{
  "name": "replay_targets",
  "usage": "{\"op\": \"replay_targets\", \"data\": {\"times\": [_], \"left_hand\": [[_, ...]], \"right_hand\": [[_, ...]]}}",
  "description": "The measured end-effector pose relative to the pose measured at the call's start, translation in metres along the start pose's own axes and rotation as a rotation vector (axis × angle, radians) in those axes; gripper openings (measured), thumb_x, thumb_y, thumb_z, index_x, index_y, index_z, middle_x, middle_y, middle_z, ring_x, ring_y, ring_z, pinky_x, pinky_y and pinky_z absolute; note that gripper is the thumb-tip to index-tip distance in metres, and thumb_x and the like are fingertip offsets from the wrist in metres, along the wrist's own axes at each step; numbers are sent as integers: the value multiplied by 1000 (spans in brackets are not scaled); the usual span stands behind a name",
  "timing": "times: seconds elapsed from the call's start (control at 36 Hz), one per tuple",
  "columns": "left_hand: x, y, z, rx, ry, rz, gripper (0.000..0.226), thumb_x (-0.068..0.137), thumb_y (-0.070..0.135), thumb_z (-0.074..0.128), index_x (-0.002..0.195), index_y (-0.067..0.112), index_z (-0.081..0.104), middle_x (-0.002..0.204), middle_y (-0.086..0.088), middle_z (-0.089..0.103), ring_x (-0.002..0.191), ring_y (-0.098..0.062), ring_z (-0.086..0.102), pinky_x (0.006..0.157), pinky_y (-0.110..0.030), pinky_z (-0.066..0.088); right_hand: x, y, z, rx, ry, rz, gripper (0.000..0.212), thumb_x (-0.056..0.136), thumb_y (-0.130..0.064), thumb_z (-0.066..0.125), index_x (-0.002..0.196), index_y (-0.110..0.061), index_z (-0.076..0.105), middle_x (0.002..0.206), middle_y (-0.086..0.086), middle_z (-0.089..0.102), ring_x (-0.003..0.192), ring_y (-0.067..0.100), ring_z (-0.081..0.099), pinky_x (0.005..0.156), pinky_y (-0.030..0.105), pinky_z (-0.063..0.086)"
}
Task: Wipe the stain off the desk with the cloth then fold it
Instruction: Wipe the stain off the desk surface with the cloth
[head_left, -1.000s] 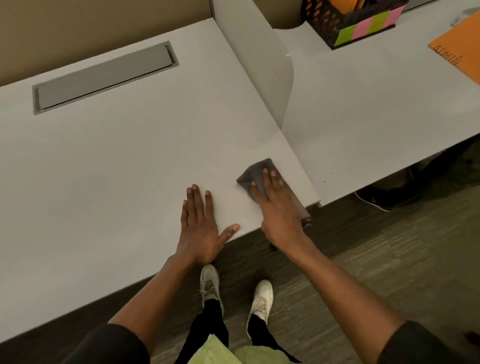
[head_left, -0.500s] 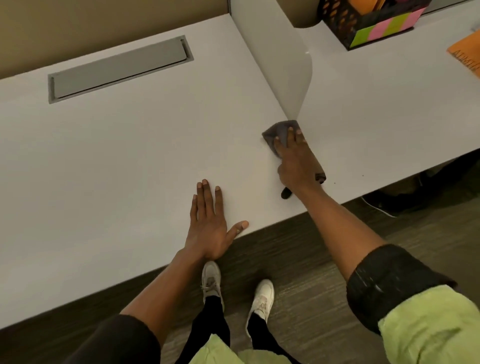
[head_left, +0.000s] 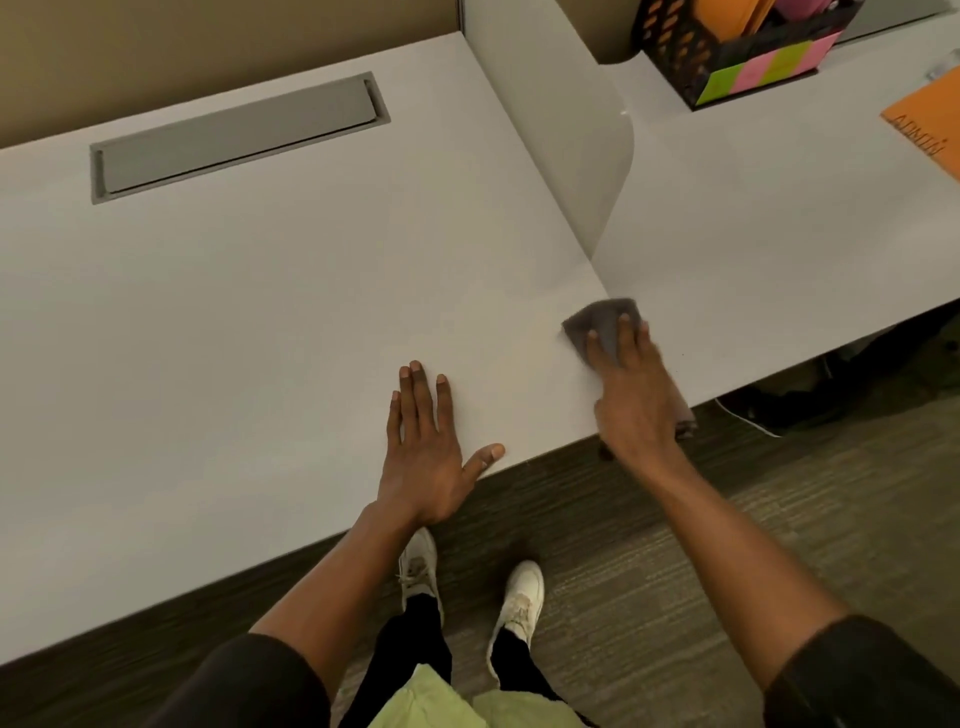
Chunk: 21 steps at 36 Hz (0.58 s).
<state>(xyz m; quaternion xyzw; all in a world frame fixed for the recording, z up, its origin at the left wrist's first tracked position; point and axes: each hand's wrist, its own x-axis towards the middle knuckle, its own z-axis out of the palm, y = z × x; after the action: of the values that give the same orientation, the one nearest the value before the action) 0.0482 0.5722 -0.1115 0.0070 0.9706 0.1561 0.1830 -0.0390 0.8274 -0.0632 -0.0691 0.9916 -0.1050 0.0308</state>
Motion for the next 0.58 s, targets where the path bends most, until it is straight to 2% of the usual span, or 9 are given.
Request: {"op": "replay_targets", "data": {"times": [0.08, 0.19, 0.31, 0.42, 0.5, 0.58], "left_hand": [[0, -1, 1, 1, 7, 9, 115, 96, 92, 11, 161, 12, -40, 162, -15, -56, 153, -29, -52, 130, -50, -23], [0, -4, 5, 1, 25, 12, 115, 96, 93, 11, 163, 12, -37, 164, -15, -54, 154, -30, -50, 131, -51, -21], [2, -3, 8, 4, 45, 6, 115, 96, 93, 11, 164, 12, -36, 165, -16, -53, 155, -30, -48, 131, -51, -21], [1, -4, 11, 10, 73, 13, 114, 98, 91, 13, 167, 9, -29, 168, -18, -48, 158, -32, -44, 133, -52, -18], [0, -3, 11, 11, 91, 22, 113, 99, 89, 14, 169, 8, -25, 171, -20, -43, 160, -33, -40, 133, -53, -15], [-1, 0, 10, 33, 90, 11, 111, 101, 87, 13, 169, 7, -23, 171, -21, -42, 161, -34, -39, 135, -54, -13]], "right_hand": [[32, 0, -2, -4, -24, 75, 77, 97, 4, 51, 166, -16, 22, 174, 22, 7, 161, 38, 11, 133, 46, 12], [20, -22, 4, -47, 22, 48, 74, 99, 2, 50, 166, -16, 24, 174, 21, 9, 161, 39, 9, 132, 49, 14], [-24, -47, 9, -11, -12, 2, 83, 94, 4, 61, 165, -18, 26, 175, 17, 4, 162, 37, 5, 132, 49, 14], [-79, -72, 17, -31, -113, -14, 98, 88, -2, 70, 167, -21, 16, 175, 17, -8, 163, 36, -8, 132, 50, 13], [-110, -77, 24, -20, -165, 66, 107, 86, -7, 75, 168, -25, 9, 174, 14, -20, 161, 34, -20, 132, 51, 14], [-123, -80, 30, 62, -103, 196, 109, 81, 0, 77, 168, -24, 15, 175, 14, -14, 162, 34, -15, 131, 53, 19]]}}
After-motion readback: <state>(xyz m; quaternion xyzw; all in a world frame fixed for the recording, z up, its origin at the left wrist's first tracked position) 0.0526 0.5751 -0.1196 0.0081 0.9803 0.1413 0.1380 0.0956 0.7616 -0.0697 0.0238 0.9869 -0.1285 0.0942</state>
